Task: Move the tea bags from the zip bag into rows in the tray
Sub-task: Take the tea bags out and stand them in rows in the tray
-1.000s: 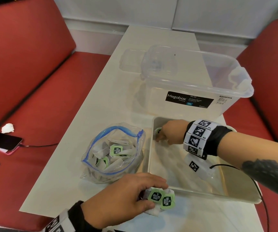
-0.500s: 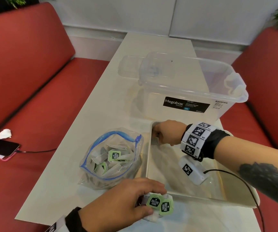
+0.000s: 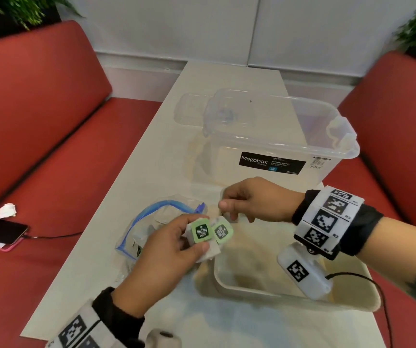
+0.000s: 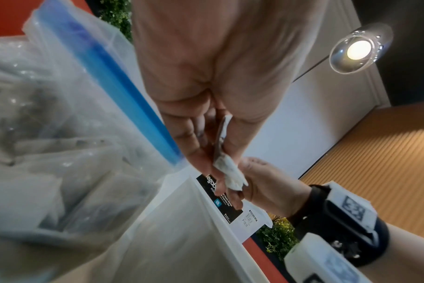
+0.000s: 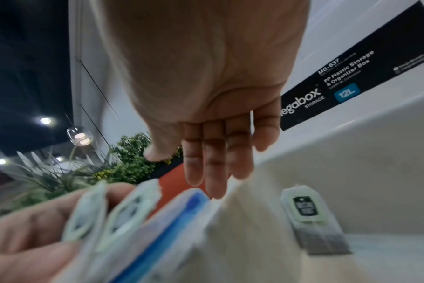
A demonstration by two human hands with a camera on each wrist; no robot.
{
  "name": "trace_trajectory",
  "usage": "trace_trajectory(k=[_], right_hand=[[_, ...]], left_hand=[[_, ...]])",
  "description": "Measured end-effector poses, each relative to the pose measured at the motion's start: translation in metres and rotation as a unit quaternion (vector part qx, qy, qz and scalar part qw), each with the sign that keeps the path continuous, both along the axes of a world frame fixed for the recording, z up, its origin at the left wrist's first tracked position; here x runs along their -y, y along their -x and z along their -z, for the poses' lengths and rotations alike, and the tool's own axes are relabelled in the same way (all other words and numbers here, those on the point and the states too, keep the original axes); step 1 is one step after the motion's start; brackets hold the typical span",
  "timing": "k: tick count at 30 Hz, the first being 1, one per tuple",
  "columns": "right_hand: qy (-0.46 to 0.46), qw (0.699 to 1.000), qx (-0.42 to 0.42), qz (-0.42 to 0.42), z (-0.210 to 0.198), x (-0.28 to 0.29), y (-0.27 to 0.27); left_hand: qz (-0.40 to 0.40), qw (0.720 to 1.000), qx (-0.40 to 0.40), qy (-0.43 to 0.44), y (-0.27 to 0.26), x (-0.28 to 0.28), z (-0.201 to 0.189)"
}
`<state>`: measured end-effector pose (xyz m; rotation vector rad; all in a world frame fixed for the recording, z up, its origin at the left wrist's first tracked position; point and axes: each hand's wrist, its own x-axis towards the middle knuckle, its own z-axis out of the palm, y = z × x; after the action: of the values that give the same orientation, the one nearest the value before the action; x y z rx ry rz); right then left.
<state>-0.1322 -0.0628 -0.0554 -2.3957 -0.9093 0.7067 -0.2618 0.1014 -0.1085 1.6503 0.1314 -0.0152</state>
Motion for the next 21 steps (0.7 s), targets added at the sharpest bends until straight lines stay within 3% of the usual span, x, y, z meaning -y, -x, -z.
trace_trajectory(k=[7,9,12,16,21], right_hand=[[-0.077,0.992,-0.089,0.035,-0.011,0.006,0.012],[-0.06,0.997,-0.017,0.042,-0.017,0.01,0.007],[0.039,0.983,0.178,0.033,-0.026,0.015,0.0],[0.053,0.987,0.141,0.053,-0.025,0.016,-0.006],[0.107,0.977,0.179,0.033,-0.012,0.013,-0.015]], left_hand=[[-0.02,0.999,0.022,0.023,-0.002,0.006,-0.007],[-0.038,0.999,0.022,0.014,-0.002,0.006,-0.006],[-0.046,0.999,0.012,0.002,0.0,0.005,-0.005],[-0.037,0.999,-0.008,0.001,0.004,0.008,-0.005],[-0.007,0.999,-0.025,-0.019,0.011,0.015,-0.005]])
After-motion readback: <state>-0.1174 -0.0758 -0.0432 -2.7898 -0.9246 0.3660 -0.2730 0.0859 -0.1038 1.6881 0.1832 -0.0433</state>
